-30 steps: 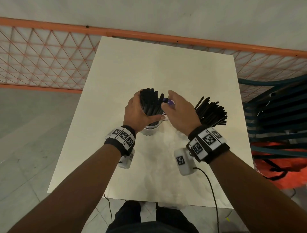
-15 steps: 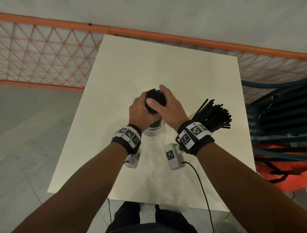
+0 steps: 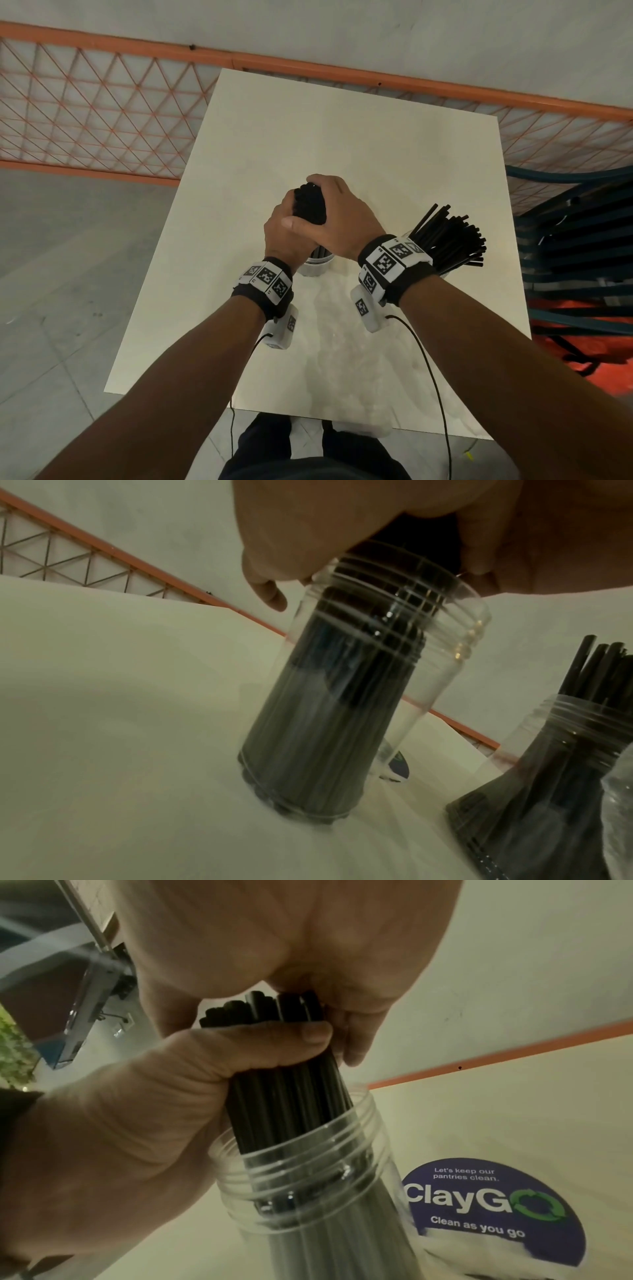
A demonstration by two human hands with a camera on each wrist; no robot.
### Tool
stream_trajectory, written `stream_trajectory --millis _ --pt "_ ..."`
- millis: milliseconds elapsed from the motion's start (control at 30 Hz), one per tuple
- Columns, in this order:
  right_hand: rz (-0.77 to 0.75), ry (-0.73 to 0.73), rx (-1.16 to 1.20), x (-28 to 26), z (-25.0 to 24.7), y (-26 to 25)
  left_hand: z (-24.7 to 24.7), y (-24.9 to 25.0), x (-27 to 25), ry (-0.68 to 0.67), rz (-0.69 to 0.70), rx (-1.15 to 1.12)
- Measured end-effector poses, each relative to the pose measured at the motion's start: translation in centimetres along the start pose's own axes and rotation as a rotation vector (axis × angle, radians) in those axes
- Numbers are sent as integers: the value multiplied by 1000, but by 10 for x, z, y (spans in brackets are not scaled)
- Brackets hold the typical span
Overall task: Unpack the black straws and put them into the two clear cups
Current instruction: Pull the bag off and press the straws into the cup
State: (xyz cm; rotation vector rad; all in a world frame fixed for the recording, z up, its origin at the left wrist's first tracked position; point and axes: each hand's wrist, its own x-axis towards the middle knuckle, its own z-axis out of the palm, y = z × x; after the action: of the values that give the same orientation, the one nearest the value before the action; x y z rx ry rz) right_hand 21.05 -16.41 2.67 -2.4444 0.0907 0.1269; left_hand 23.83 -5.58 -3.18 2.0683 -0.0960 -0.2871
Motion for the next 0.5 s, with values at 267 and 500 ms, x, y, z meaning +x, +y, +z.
stream_trajectory --millis 267,500 --pt "-129 -22 -182 9 1 -7 7 -3 4 7 73 -22" --pt "-142 33 -236 13 9 -10 5 -5 5 26 102 34"
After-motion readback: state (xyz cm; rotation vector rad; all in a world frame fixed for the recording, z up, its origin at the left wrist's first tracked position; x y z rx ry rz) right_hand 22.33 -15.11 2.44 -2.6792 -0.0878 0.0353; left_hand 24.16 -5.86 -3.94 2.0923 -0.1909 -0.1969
